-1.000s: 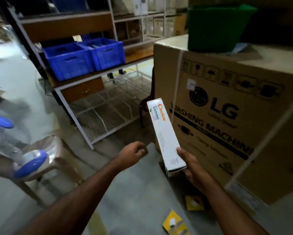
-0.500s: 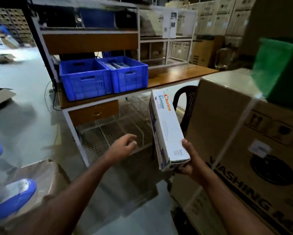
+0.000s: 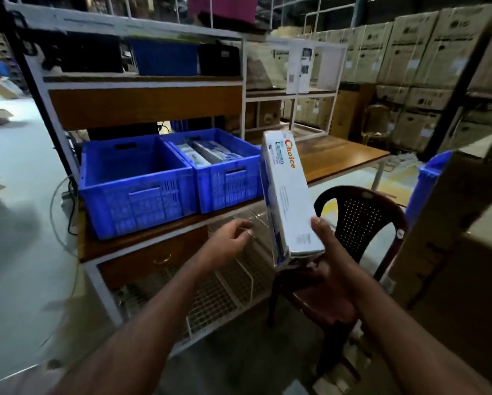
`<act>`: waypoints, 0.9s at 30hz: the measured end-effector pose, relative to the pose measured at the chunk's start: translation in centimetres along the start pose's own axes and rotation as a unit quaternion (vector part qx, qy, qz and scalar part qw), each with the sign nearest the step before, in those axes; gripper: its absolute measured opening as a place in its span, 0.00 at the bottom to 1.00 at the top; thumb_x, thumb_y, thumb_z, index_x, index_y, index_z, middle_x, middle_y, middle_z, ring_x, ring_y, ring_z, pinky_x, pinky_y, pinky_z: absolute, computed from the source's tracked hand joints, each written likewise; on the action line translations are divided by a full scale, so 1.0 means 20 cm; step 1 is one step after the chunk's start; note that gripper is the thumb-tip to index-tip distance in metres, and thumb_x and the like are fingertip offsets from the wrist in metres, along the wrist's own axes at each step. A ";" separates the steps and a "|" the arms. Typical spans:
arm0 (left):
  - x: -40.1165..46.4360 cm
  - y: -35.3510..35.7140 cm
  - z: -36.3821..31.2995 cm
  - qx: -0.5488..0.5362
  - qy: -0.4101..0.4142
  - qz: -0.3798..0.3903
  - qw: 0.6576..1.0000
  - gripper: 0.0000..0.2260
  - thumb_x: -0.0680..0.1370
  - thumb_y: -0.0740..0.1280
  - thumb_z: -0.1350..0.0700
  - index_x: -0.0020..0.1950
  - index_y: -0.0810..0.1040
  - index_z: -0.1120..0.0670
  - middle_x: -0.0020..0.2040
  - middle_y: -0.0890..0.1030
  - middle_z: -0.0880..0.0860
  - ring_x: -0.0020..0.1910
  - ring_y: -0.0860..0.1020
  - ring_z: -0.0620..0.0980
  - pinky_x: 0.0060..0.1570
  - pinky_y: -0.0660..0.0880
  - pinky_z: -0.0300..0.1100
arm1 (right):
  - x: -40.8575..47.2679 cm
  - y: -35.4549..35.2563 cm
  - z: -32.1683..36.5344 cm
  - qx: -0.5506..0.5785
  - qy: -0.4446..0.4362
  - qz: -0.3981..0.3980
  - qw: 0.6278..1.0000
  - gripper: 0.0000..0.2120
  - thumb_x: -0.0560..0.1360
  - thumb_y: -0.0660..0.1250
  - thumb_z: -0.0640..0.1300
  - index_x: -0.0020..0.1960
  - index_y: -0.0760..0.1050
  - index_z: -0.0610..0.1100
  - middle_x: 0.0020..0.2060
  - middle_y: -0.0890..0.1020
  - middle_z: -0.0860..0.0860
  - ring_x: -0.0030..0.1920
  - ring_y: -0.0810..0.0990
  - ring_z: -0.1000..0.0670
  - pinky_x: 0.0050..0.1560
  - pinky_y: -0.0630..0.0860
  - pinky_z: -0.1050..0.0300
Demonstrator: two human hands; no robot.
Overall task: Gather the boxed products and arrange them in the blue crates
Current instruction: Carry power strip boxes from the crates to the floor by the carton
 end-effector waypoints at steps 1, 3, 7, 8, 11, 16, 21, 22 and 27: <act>0.07 -0.05 0.02 -0.010 0.001 -0.004 1.000 0.13 0.81 0.62 0.51 0.66 0.73 0.46 0.59 0.77 0.44 0.57 0.76 0.41 0.51 0.75 0.37 | 0.11 0.03 0.06 -0.043 -0.010 -0.011 0.999 0.29 0.72 0.65 0.64 0.64 0.76 0.45 0.58 0.81 0.40 0.57 0.78 0.38 0.60 0.70 0.34; 0.22 -0.17 0.08 -0.017 0.000 -0.024 1.000 0.11 0.81 0.62 0.51 0.64 0.74 0.45 0.57 0.78 0.45 0.55 0.77 0.41 0.48 0.74 0.36 | 0.32 0.11 0.17 -0.082 -0.012 -0.012 0.996 0.31 0.70 0.64 0.67 0.64 0.76 0.47 0.59 0.81 0.41 0.60 0.77 0.36 0.58 0.71 0.37; 0.56 -0.35 0.22 -0.025 0.006 -0.091 0.996 0.06 0.81 0.63 0.53 0.53 0.77 0.42 0.52 0.80 0.45 0.52 0.79 0.43 0.45 0.72 0.32 | 0.74 0.23 0.35 -0.063 0.000 0.027 0.998 0.39 0.57 0.72 0.72 0.62 0.78 0.51 0.66 0.75 0.42 0.66 0.69 0.44 0.56 0.72 0.45; 0.66 -0.38 0.23 -0.020 0.013 -0.100 0.995 0.06 0.81 0.63 0.55 0.52 0.76 0.43 0.51 0.81 0.45 0.51 0.79 0.43 0.45 0.73 0.32 | 0.85 0.24 0.38 -0.064 0.000 0.038 0.997 0.39 0.57 0.73 0.72 0.62 0.78 0.52 0.67 0.75 0.42 0.66 0.68 0.46 0.55 0.73 0.44; 0.97 -0.49 0.23 0.016 0.045 -0.114 0.992 0.07 0.81 0.63 0.58 0.57 0.77 0.50 0.53 0.81 0.50 0.53 0.79 0.47 0.53 0.75 0.37 | 1.22 0.26 0.51 -0.099 -0.017 0.069 0.993 0.34 0.64 0.66 0.72 0.64 0.76 0.53 0.60 0.81 0.44 0.65 0.76 0.40 0.58 0.73 0.36; 1.45 -0.86 0.20 0.093 0.061 -0.184 0.977 0.10 0.80 0.63 0.58 0.58 0.79 0.57 0.52 0.82 0.53 0.52 0.79 0.47 0.53 0.73 0.38 | 1.82 0.45 0.81 -0.163 -0.033 0.104 0.981 0.33 0.64 0.66 0.72 0.60 0.79 0.52 0.54 0.83 0.48 0.57 0.78 0.43 0.54 0.76 0.42; 1.78 -1.06 0.33 0.153 -0.010 -0.231 0.961 0.10 0.80 0.62 0.58 0.59 0.79 0.57 0.53 0.81 0.53 0.54 0.78 0.51 0.51 0.72 0.41 | 2.21 0.66 0.96 -0.242 -0.035 0.077 0.967 0.26 0.67 0.68 0.70 0.48 0.80 0.47 0.33 0.79 0.50 0.27 0.74 0.54 0.35 0.67 0.63; 1.83 -1.06 0.37 0.165 -0.017 -0.225 0.960 0.10 0.80 0.62 0.58 0.59 0.79 0.58 0.54 0.81 0.54 0.55 0.78 0.52 0.51 0.71 0.41 | 2.29 0.68 0.95 -0.260 -0.042 0.060 0.963 0.23 0.70 0.67 0.67 0.46 0.79 0.46 0.28 0.78 0.51 0.22 0.72 0.55 0.30 0.66 0.65; 2.01 -1.06 0.52 0.170 -0.060 -0.208 0.961 0.11 0.80 0.63 0.56 0.61 0.78 0.57 0.57 0.81 0.54 0.57 0.77 0.52 0.53 0.71 0.40 | 2.66 0.72 0.86 -0.382 -0.080 -0.054 0.919 0.46 0.51 0.69 0.79 0.54 0.81 0.45 0.48 0.84 0.44 0.46 0.83 0.44 0.46 0.82 0.46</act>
Point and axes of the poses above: each hand's wrist, its own x-axis towards the middle knuckle, its own y-axis out of the palm, z = x × y, the point moved 8 cm from there along x, towards the middle knuckle
